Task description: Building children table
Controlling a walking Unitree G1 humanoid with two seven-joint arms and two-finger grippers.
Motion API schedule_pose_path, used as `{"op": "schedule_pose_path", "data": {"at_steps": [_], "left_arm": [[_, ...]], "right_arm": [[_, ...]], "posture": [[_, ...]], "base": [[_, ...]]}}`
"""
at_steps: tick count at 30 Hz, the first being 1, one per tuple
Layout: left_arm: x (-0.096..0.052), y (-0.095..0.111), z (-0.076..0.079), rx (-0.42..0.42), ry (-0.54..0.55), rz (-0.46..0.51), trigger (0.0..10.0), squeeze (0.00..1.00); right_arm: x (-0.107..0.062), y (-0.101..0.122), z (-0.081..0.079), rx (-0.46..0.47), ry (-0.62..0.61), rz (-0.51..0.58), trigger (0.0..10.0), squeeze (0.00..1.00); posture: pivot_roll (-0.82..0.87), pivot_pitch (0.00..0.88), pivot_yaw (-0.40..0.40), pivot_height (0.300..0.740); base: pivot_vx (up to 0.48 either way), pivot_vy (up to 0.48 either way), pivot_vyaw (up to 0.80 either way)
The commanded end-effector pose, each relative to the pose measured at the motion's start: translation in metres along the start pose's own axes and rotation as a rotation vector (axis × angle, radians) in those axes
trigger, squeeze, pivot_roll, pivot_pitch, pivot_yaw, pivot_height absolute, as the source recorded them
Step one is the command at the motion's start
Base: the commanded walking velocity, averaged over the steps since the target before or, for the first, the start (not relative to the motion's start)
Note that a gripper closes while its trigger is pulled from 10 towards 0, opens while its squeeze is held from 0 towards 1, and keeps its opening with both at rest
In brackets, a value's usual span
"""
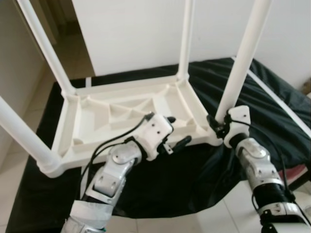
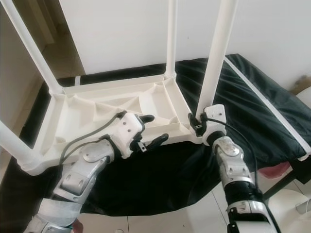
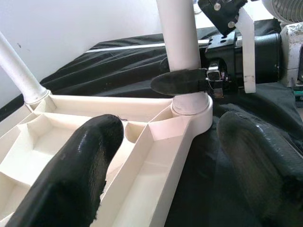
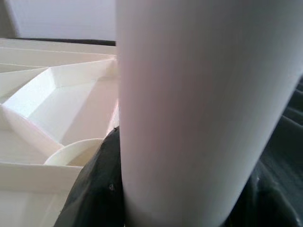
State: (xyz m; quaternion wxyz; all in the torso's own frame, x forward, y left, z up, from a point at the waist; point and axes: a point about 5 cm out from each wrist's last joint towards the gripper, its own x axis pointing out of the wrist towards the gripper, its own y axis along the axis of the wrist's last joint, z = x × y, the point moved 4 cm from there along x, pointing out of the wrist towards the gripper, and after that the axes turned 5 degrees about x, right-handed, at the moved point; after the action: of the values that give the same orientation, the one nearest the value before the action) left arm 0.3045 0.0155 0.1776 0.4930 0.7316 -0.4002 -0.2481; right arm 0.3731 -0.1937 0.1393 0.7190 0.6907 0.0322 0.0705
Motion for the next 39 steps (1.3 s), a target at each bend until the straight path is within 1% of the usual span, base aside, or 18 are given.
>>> {"op": "schedule_pose_path", "data": {"at_steps": [1,3,7,10,11,12,14,19,22,23,24,27,28,33,35,36,38,39], "left_arm": [[-0.001,-0.002,0.002,-0.012,-0.003,-0.001,10.0,0.0],[-0.001,-0.002,0.002,-0.012,-0.003,-0.001,10.0,0.0],[-0.001,-0.002,0.003,-0.015,-0.007,-0.002,10.0,0.0],[-0.001,-0.002,0.003,-0.015,-0.008,-0.003,10.0,0.0],[-0.001,-0.003,0.003,-0.016,-0.008,-0.003,10.0,0.0],[-0.001,-0.003,0.004,-0.018,-0.009,-0.003,10.0,0.0],[-0.001,-0.003,0.004,-0.018,-0.009,-0.003,10.0,0.0],[0.001,-0.002,0.005,-0.019,-0.007,0.0,10.0,0.0],[0.001,-0.002,0.005,-0.019,-0.006,0.001,10.0,0.0],[0.001,-0.002,0.005,-0.02,-0.005,0.002,10.0,0.0],[0.001,-0.002,0.006,-0.02,-0.004,0.002,10.0,0.0],[0.001,-0.002,0.006,-0.02,-0.004,0.002,10.0,0.0],[0.0,-0.002,0.006,-0.02,-0.004,0.001,10.0,0.0],[0.0,-0.002,0.006,-0.02,-0.003,0.0,10.0,0.0],[-0.002,0.0,0.007,-0.028,0.003,0.017,10.0,0.0],[-0.002,0.0,0.007,-0.028,0.003,0.017,10.0,0.0],[-0.002,0.002,0.007,-0.035,0.008,0.034,10.0,0.0],[-0.002,0.002,0.007,-0.035,0.008,0.034,10.0,0.0]], "right_arm": [[-0.011,-0.017,0.022,-0.006,-0.155,-0.067,10.0,0.0],[-0.011,-0.017,0.022,-0.006,-0.155,-0.067,10.0,0.0],[-0.017,-0.018,0.022,0.021,-0.286,-0.069,10.0,0.0],[-0.019,-0.02,0.02,0.038,-0.321,-0.071,10.0,0.0],[-0.021,-0.02,0.016,0.044,-0.336,-0.071,10.0,0.0],[-0.024,-0.021,0.007,0.062,-0.381,-0.068,10.0,0.0],[-0.024,-0.021,0.007,0.062,-0.381,-0.068,10.0,0.0],[-0.025,-0.021,-0.013,0.111,-0.503,-0.065,10.0,0.0],[-0.024,-0.02,-0.017,0.122,-0.504,-0.058,10.0,0.0],[-0.021,-0.012,-0.026,0.167,-0.474,-0.019,10.0,0.0],[-0.02,-0.007,-0.029,0.166,-0.454,0.005,10.0,0.0],[-0.02,-0.002,-0.032,0.166,-0.427,0.028,10.0,0.0],[-0.022,-0.001,-0.028,0.166,-0.424,0.037,10.0,1.0],[-0.025,0.003,-0.021,0.163,-0.422,0.06,10.0,1.0],[-0.032,0.011,-0.019,0.174,-0.391,0.107,10.0,1.0],[-0.032,0.011,-0.019,0.174,-0.391,0.107,10.0,1.0],[-0.042,0.017,-0.021,0.159,-0.355,0.143,10.0,1.0],[-0.042,0.017,-0.021,0.159,-0.355,0.143,10.0,1.0]], "posture": [[-0.01,0.031,0.054,0.74],[-0.01,0.031,0.054,0.74],[-0.02,0.033,0.057,0.74],[-0.01,0.034,0.055,0.74],[-0.01,0.033,0.054,0.74],[-0.01,0.031,0.049,0.74],[-0.01,0.031,0.049,0.74],[-0.01,0.025,0.041,0.74],[-0.01,0.025,0.041,0.74],[-0.01,0.023,0.039,0.74],[-0.01,0.023,0.038,0.74],[-0.01,0.021,0.036,0.74],[-0.01,0.021,0.033,0.74],[-0.01,0.021,0.031,0.74],[-0.01,0.019,0.03,0.74],[-0.01,0.019,0.03,0.74],[-0.02,0.017,0.029,0.74],[-0.02,0.017,0.029,0.74]], "base": [[0.0,0.0,0.0],[0.0,0.0,0.0],[0.0,0.0,0.0],[0.0,0.0,0.0],[0.0,0.0,0.0],[0.0,0.0,0.0],[0.0,0.0,0.0],[0.0,0.0,0.0],[0.0,0.0,0.0],[0.0,0.0,0.0],[0.0,0.0,0.0],[0.0,0.0,0.0],[0.0,0.0,0.0],[0.0,0.0,0.0],[0.0,0.0,0.0],[0.0,0.0,0.0],[0.0,0.0,0.0],[0.0,0.0,0.0]]}}
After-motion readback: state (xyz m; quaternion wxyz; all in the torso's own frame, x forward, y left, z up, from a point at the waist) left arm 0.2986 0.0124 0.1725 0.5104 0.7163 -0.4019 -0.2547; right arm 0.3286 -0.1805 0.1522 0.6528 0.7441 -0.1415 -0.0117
